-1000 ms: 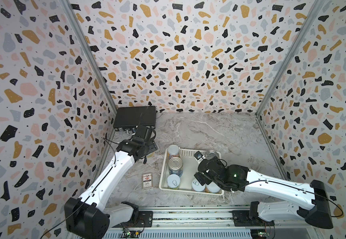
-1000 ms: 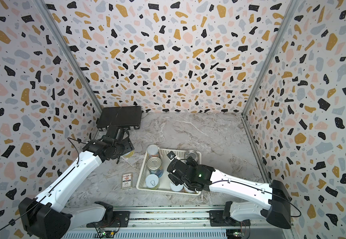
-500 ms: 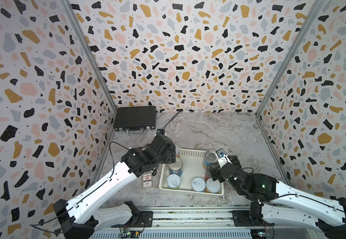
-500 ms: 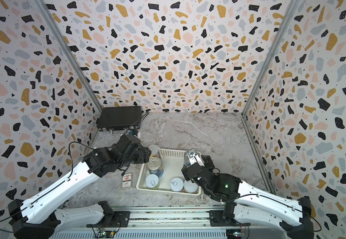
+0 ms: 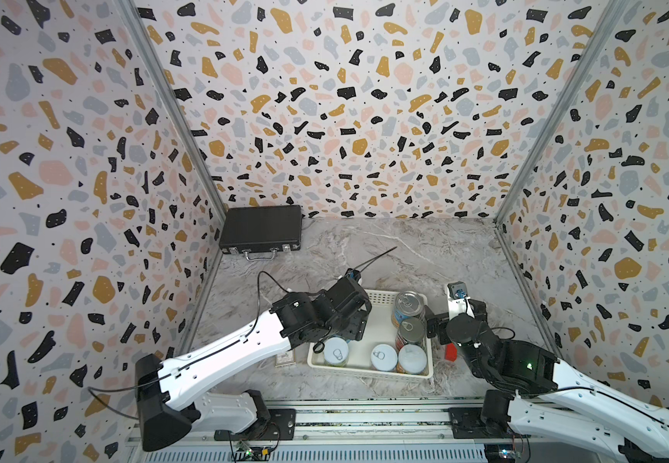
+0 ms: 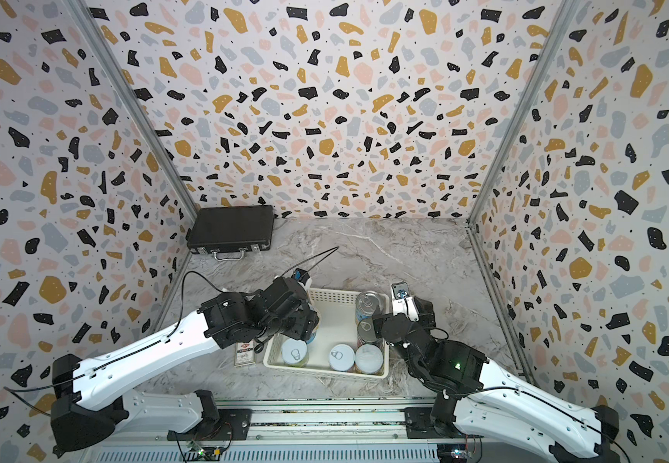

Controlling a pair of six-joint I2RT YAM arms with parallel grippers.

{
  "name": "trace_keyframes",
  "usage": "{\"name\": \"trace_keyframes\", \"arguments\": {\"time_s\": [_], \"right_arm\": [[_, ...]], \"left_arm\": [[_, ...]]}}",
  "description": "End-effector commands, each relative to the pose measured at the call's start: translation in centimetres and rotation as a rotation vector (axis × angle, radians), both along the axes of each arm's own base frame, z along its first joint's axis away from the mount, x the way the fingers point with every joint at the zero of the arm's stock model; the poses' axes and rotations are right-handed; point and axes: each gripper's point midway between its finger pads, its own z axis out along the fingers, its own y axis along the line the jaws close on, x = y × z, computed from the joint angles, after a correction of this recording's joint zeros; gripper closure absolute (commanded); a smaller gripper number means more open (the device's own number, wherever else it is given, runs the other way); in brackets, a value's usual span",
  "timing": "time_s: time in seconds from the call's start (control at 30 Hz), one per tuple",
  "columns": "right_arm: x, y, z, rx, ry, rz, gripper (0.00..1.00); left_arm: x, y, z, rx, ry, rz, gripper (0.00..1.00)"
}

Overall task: Put the canned food in the basket
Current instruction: Place the canned food in the basket.

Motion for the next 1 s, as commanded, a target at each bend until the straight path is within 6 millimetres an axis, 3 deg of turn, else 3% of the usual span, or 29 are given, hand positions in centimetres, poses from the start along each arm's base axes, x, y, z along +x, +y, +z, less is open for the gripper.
{"name": "trace_keyframes", "arguments": {"time_s": [0.0,0.37,0.8,0.97], "right_arm": [[-0.1,-0.7,-0.4,0.0,0.016,-0.023,0.0],[0.3,-1.5,-0.7,0.024,0.041,-0.052,0.0],[0.2,-1.1,-1.1,0.021,0.059,-0.03,0.0],[0.3,-0.5,-1.6,0.008,0.081,-0.016,0.0]], "left_arm": [[0.3,-3.0,3.0,-0.094,-0.072,-0.073,0.53],[-0.3,-7.3,-0.5,-0.063,0.014,-0.198,0.52],[1.7,-8.8,-4.9,0.056,0.04,-0.16,0.52],[2.8,-8.3,-7.0,0.064,0.108,-0.087,0.53]]}}
